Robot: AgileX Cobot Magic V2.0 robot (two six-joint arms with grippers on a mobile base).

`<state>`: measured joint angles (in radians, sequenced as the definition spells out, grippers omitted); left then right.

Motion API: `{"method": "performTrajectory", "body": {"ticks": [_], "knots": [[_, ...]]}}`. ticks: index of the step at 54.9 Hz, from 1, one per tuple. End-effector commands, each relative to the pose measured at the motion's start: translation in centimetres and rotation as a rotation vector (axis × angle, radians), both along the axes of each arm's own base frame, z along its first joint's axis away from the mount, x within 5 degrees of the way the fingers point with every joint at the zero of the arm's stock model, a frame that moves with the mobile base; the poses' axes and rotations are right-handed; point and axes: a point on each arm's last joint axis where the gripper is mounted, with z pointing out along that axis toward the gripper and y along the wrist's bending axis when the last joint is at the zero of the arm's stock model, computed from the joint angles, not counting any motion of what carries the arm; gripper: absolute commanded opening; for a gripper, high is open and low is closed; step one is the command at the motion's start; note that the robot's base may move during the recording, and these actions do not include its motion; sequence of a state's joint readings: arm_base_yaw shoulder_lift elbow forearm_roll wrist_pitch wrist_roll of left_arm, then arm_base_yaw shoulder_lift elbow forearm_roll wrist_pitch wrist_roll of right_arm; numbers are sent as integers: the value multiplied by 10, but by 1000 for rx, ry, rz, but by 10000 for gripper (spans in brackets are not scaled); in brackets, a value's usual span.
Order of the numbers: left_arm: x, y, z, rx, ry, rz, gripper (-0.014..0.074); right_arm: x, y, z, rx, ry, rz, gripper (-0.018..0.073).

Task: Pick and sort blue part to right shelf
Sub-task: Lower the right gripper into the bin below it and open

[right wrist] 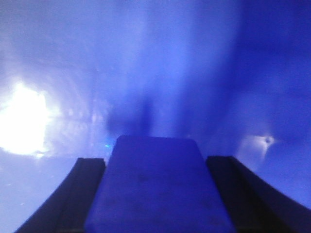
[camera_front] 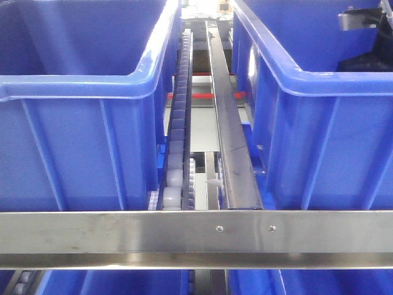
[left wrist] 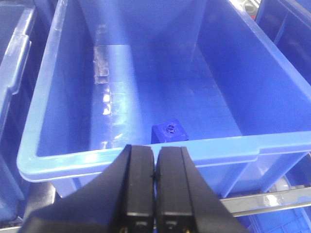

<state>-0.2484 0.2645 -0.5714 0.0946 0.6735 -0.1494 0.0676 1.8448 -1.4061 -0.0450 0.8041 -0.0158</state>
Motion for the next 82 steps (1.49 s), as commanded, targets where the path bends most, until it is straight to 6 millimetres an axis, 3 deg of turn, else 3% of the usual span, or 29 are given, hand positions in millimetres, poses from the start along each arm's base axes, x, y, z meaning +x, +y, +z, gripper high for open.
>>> {"method": "performTrajectory", "body": {"ticks": [1,8,16,24,36,45,50,54,62,73,82], "knots": [[1,-1,15,-19,-90,-9,125,2,-1,33,4,-121,5,364],[1,-1,15,-19,-90,-9,125,0,-1,32,1,-94,4,629],[1,-1,15,-19,-90,-9,125,-4,-3,38,-15,-93,10,607],[-2,0,15,-18,-97,-7,125,-14,-3,61,-21,-155,30,606],[-29,13,15,21,-186,47,125,-50,-5,99,-13,-315,33,562],[-51,24,5,54,-231,91,125,-95,-8,109,-1,-394,34,297],[-56,25,0,42,-250,89,125,-125,-7,116,6,-453,42,119],[-56,24,-1,41,-248,89,125,-149,-6,118,16,-500,49,35],[-55,24,1,38,-269,85,125,-202,-6,123,34,-623,72,42],[-55,24,1,41,-274,86,125,-294,-14,119,66,-859,80,42],[-55,24,1,41,-274,86,125,-346,-20,106,78,-1024,78,42]]}}
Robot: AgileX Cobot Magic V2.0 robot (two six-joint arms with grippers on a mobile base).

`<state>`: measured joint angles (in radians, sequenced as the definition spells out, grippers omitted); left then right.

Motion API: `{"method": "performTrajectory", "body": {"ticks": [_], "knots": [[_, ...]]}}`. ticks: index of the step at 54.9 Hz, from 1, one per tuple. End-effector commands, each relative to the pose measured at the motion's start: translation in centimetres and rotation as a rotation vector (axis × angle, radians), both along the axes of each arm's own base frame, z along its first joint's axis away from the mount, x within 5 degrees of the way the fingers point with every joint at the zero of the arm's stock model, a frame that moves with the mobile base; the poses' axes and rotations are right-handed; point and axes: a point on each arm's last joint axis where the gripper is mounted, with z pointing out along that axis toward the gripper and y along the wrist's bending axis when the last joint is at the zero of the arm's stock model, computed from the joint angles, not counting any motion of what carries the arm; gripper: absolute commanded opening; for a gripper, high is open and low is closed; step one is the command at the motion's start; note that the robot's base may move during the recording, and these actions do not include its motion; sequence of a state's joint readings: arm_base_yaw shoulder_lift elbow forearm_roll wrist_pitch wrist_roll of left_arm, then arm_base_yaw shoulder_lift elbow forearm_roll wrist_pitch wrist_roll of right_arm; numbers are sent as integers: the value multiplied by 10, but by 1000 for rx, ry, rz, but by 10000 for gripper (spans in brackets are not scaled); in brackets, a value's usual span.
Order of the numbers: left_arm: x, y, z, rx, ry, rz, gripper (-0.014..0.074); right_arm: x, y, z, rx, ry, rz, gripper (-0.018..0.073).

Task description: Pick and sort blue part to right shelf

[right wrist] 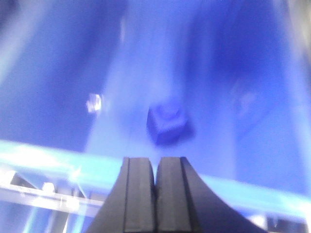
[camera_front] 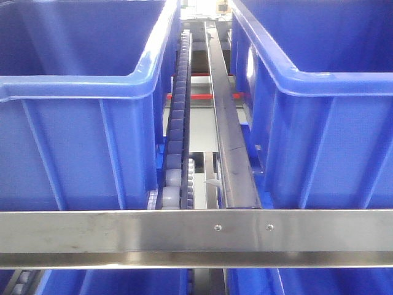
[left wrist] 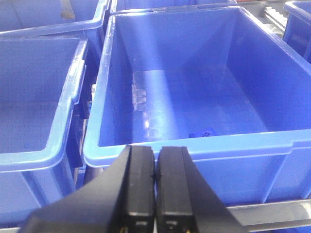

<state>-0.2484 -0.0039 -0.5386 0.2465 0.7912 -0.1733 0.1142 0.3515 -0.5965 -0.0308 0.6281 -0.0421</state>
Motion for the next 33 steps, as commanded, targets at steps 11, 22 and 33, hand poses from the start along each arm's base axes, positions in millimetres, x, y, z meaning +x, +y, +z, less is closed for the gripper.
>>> {"method": "performTrajectory", "body": {"ticks": [11,22,33], "knots": [[-7,1,14,-18,-132,-16,125,-46,-5,-8,21,-273,6,42],[-7,1,14,-18,-132,-16,125,-48,-5,-9,23,-283,6,42],[-7,1,14,-18,-132,-16,125,-48,-5,-13,20,-238,5,42]]}}
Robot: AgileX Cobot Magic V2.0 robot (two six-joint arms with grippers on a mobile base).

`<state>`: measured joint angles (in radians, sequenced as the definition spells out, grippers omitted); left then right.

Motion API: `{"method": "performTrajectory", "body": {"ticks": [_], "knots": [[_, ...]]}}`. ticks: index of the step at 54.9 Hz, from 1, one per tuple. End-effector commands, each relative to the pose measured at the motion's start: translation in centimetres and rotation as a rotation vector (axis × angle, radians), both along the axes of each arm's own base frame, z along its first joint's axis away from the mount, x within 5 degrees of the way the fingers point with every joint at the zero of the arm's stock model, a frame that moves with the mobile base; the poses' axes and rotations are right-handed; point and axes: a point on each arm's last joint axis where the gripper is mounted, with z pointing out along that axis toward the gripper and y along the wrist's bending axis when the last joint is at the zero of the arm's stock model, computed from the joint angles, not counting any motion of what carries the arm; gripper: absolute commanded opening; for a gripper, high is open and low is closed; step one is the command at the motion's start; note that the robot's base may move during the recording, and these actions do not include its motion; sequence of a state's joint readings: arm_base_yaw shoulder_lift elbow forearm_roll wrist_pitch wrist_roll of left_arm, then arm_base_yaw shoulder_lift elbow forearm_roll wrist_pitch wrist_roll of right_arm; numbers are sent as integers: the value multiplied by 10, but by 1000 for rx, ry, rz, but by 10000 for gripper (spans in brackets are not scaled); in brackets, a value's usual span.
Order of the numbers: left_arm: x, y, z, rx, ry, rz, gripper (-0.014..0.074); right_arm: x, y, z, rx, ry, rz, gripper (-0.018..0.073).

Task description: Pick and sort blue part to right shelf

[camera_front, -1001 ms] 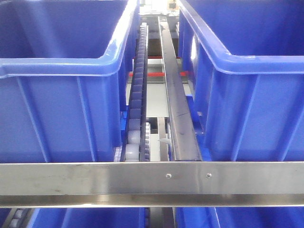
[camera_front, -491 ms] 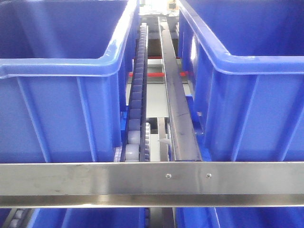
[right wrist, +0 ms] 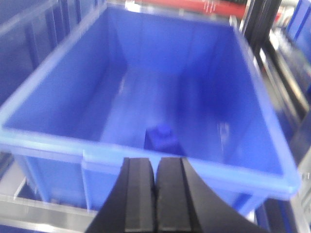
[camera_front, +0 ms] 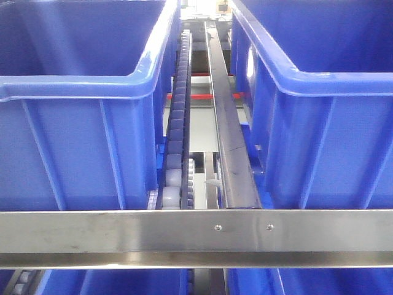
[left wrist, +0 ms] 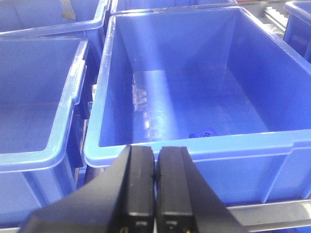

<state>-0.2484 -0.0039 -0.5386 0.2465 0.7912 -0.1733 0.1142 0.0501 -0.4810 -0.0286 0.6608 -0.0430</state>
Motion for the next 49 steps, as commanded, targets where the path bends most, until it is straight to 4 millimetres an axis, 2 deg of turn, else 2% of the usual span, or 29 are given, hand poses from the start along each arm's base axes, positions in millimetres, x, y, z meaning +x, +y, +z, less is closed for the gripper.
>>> {"method": "performTrajectory", "body": {"ticks": [1,15,26,31,40,49], "knots": [[-7,1,14,-18,-132,-16,125,0,0,14,0,-86,4,42],[-7,1,14,-18,-132,-16,125,0,0,14,0,-86,4,42],[3,-7,4,-44,-170,12,125,0,0,14,0,-86,4,42],[16,-14,-12,-64,-195,24,125,0,0,14,0,-86,4,42],[42,-16,-57,-84,-278,90,125,0,0,14,0,-86,4,42],[53,-15,-92,-65,-345,87,125,0,0,14,0,-86,4,42]]}}
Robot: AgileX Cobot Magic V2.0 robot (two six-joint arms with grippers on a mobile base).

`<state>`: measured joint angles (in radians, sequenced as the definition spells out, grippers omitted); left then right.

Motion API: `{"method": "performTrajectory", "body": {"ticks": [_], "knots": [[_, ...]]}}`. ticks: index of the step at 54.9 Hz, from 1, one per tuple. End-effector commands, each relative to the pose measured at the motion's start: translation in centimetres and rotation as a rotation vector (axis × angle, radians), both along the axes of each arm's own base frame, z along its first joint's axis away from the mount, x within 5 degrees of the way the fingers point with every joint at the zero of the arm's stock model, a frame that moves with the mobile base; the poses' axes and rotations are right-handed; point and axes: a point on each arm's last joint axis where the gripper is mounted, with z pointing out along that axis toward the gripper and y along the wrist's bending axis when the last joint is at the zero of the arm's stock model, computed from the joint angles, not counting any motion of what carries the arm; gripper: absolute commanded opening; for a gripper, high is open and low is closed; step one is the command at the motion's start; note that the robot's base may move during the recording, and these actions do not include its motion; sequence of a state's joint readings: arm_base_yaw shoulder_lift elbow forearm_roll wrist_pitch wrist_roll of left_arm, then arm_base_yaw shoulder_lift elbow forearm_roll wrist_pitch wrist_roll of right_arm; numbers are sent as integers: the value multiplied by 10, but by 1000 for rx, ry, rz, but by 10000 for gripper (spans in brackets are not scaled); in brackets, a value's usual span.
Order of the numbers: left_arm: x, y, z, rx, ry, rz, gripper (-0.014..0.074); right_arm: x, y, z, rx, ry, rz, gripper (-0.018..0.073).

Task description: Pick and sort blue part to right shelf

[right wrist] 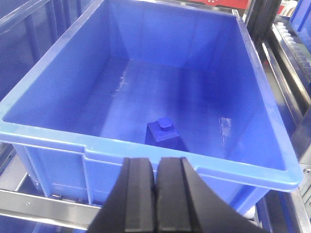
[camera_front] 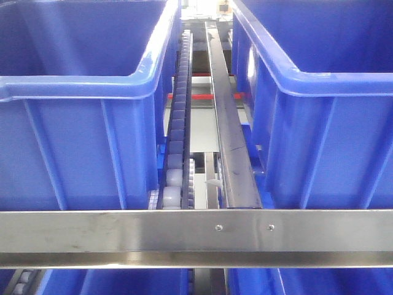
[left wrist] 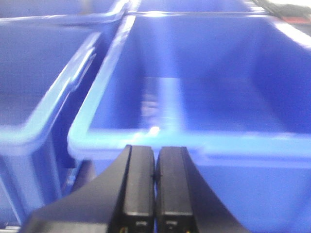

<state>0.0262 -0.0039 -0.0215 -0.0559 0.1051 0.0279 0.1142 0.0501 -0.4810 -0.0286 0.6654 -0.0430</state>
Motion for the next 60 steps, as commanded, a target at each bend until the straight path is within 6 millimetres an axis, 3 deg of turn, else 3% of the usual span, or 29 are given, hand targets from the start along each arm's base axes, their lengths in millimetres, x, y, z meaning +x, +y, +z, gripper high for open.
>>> {"method": "performTrajectory", "body": {"ticks": [1,9,60], "knots": [[-2,0,6,3,-198,-6,125,0,0,14,1,-90,4,42],[0,-2,-1,4,-153,-34,125,0,0,14,1,-90,4,42],[-1,-3,-1,3,-161,-56,125,0,0,14,1,-91,4,42]]}}
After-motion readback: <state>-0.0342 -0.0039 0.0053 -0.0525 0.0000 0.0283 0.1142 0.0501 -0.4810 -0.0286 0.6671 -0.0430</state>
